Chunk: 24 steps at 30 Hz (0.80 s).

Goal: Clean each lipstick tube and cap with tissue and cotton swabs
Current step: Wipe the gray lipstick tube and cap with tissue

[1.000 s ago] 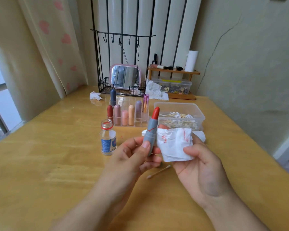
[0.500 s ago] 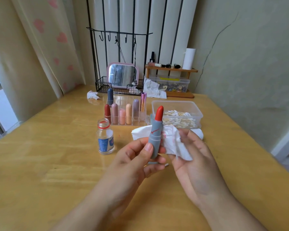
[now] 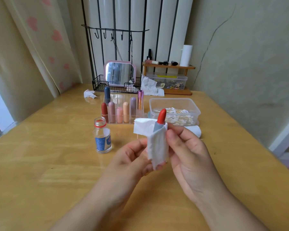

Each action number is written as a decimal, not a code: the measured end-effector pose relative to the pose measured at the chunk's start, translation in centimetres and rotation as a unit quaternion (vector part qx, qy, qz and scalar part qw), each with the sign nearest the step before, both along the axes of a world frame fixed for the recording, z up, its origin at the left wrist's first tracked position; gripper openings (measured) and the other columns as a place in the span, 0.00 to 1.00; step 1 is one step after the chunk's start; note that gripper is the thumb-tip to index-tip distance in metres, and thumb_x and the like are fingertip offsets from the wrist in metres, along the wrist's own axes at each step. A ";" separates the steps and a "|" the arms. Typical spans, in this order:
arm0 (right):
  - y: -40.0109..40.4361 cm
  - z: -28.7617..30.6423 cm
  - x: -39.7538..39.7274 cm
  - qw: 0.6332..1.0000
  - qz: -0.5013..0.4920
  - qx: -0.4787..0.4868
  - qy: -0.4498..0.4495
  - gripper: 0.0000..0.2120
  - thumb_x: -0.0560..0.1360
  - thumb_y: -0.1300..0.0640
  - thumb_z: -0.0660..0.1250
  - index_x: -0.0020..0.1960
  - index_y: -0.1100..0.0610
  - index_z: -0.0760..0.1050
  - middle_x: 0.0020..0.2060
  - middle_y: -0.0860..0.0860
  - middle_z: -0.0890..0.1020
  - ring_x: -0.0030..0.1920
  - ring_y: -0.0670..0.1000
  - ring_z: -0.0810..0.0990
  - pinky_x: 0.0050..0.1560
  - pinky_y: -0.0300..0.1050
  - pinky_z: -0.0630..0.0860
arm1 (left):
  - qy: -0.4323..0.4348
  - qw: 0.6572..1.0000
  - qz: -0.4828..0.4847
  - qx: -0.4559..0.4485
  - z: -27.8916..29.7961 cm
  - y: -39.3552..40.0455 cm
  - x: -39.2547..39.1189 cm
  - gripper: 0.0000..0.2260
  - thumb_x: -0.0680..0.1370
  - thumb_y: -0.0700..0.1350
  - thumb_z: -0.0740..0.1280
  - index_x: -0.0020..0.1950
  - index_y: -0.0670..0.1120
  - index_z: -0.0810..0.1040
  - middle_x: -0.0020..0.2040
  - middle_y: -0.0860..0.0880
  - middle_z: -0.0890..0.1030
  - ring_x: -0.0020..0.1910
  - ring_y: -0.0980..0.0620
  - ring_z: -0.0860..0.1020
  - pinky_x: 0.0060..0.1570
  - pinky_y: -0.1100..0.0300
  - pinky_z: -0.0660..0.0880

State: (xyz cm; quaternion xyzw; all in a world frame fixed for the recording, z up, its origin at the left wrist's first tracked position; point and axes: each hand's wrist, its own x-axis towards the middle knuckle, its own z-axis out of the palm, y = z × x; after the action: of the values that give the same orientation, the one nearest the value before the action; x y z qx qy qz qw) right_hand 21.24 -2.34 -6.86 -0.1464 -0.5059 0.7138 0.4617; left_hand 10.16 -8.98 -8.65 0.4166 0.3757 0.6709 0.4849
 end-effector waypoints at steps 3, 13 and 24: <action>0.5 -0.1 0.3 1.000 0.007 0.006 -0.017 0.20 0.60 0.62 0.79 0.50 0.59 0.79 0.42 0.52 0.85 0.43 0.46 0.83 0.40 0.37 0.78 | 0.032 0.999 -0.005 0.005 0.0 -0.1 -0.1 0.16 0.64 0.45 0.71 0.51 0.44 0.83 0.43 0.44 0.82 0.40 0.53 0.78 0.41 0.63 0.75; 0.3 0.3 0.6 0.996 0.038 0.062 -0.058 0.12 0.66 0.47 0.71 0.40 0.56 0.81 0.33 0.53 0.79 0.31 0.52 0.75 0.27 0.45 0.70 | 0.065 0.997 0.019 0.025 -0.3 0.1 0.2 0.09 0.73 0.40 0.66 0.50 0.36 0.77 0.36 0.46 0.79 0.36 0.55 0.75 0.40 0.64 0.73; 0.3 0.3 0.9 0.994 0.054 0.077 -0.051 0.21 0.70 0.45 0.68 0.44 0.65 0.77 0.34 0.73 0.72 0.26 0.53 0.69 0.24 0.44 0.69 | 0.015 0.998 -0.048 -0.030 0.2 -0.1 0.3 0.12 0.74 0.50 0.63 0.46 0.49 0.85 0.36 0.44 0.80 0.33 0.51 0.77 0.40 0.59 0.77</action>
State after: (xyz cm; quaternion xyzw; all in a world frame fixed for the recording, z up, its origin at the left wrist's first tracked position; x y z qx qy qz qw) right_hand 22.13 -2.03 -6.60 -0.1194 -0.5897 0.6878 0.4062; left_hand 10.48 -9.12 -8.49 0.4299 0.3825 0.6291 0.5226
